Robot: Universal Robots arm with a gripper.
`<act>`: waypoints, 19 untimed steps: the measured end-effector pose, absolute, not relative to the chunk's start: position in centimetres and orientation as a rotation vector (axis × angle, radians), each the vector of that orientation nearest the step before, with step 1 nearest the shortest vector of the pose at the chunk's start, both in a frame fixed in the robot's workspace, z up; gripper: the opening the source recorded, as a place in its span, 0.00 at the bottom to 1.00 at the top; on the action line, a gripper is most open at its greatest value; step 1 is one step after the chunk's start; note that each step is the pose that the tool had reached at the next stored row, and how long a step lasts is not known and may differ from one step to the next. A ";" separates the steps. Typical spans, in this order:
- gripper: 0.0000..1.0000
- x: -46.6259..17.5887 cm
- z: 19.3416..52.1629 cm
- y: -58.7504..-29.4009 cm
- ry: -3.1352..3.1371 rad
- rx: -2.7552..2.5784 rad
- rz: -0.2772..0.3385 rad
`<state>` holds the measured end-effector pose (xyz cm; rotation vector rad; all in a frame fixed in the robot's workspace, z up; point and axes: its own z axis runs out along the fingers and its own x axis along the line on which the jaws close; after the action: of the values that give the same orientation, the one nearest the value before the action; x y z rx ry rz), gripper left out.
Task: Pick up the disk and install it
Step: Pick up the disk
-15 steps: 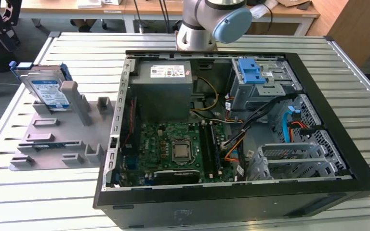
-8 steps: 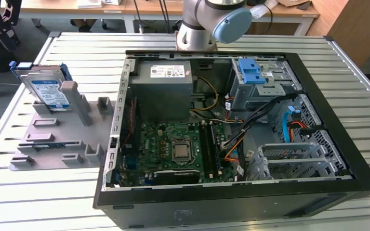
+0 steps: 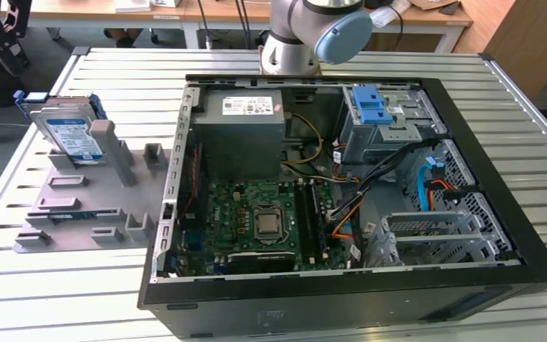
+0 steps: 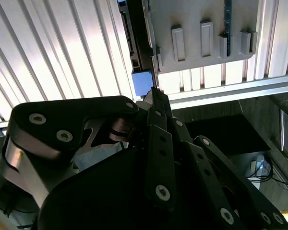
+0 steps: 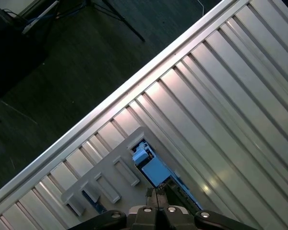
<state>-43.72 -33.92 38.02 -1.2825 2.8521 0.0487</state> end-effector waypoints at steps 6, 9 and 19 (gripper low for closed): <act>0.11 -43.7 38.0 -33.9 2.842 -1.306 0.049; 0.11 -43.7 38.0 -33.9 2.837 -1.317 0.049; 0.11 -43.7 38.0 -33.9 2.818 -1.358 0.049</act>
<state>-43.72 -33.92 38.01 -1.3583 2.8177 0.0493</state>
